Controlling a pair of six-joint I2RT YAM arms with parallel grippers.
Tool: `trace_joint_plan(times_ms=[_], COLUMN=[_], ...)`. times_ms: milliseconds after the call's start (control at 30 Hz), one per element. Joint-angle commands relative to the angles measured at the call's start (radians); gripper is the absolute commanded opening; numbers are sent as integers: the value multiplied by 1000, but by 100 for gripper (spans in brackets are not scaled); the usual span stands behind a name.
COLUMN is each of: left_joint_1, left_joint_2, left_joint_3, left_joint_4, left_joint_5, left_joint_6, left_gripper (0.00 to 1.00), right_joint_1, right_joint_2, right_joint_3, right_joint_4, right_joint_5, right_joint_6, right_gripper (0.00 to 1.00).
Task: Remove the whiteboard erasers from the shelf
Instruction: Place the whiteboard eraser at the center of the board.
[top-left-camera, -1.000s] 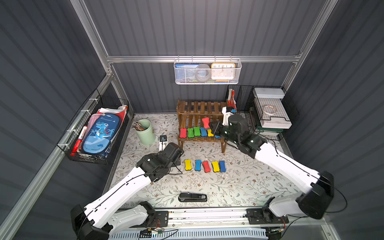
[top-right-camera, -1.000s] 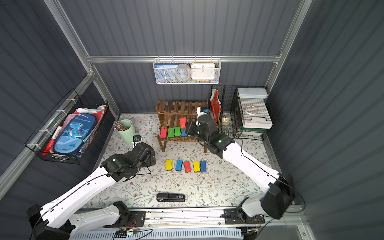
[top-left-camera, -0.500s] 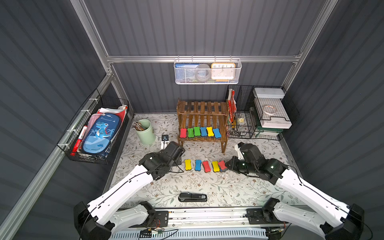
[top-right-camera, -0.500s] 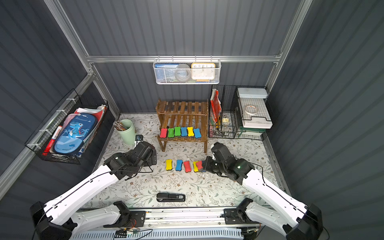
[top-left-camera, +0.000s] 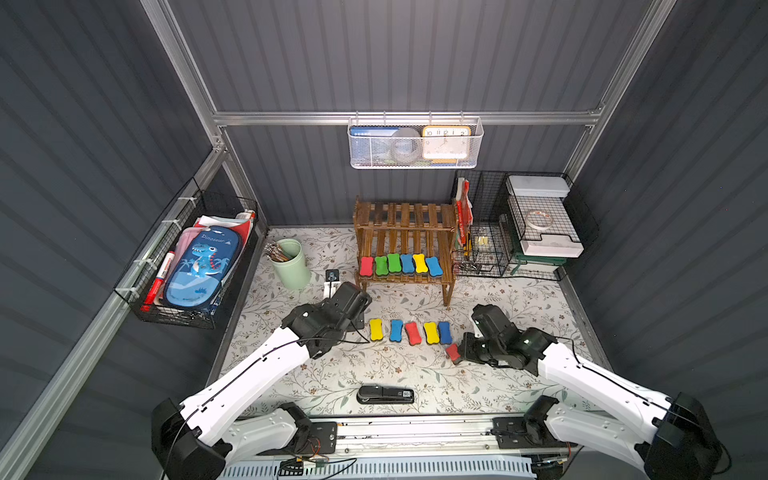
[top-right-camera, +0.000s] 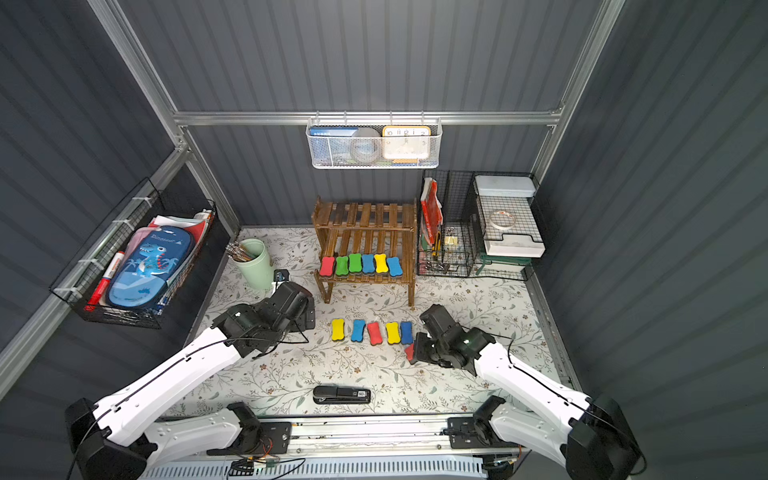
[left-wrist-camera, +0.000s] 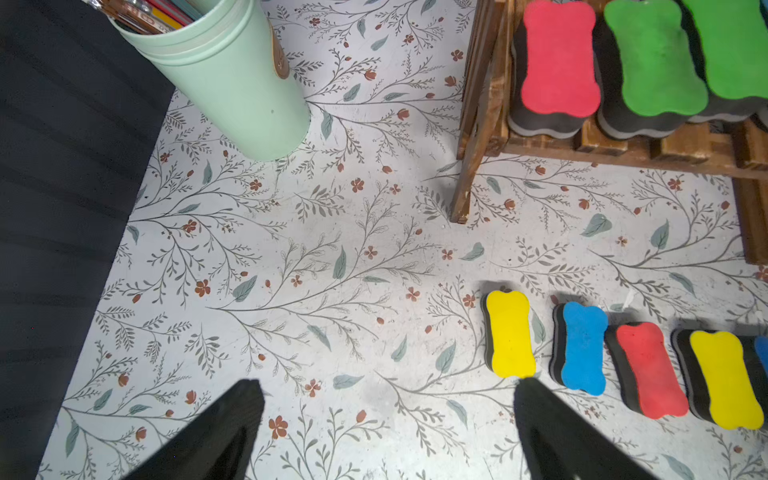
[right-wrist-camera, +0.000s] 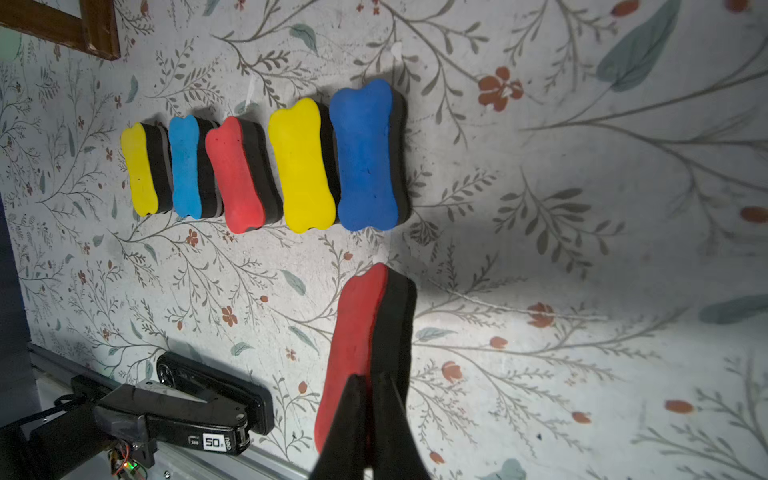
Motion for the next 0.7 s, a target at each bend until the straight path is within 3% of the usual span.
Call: trace_joint_plan(times_ms=[0,167,500,667], left_joint_1=[9,11,14,16], left_joint_2=[1,11,39,46], left_joint_3=[5,6,26,28], left_joint_4=[-4,-1,17,21], left_joint_5=[12,16,49,60], left_joint_6=[19,17,15,18], left_gripper=[99,99,99,99], right_joint_1=[-9,-29,-137,-142], right_joint_2=[-68,-131,94,141], right_joint_3=[12,-13,-77,-132], right_joint_4=[2,-29,462,527], right_joint_5=[60,111,104,124], right_joint_6=[-52,-71,-176,-206], right_gripper=[0,0,0,0])
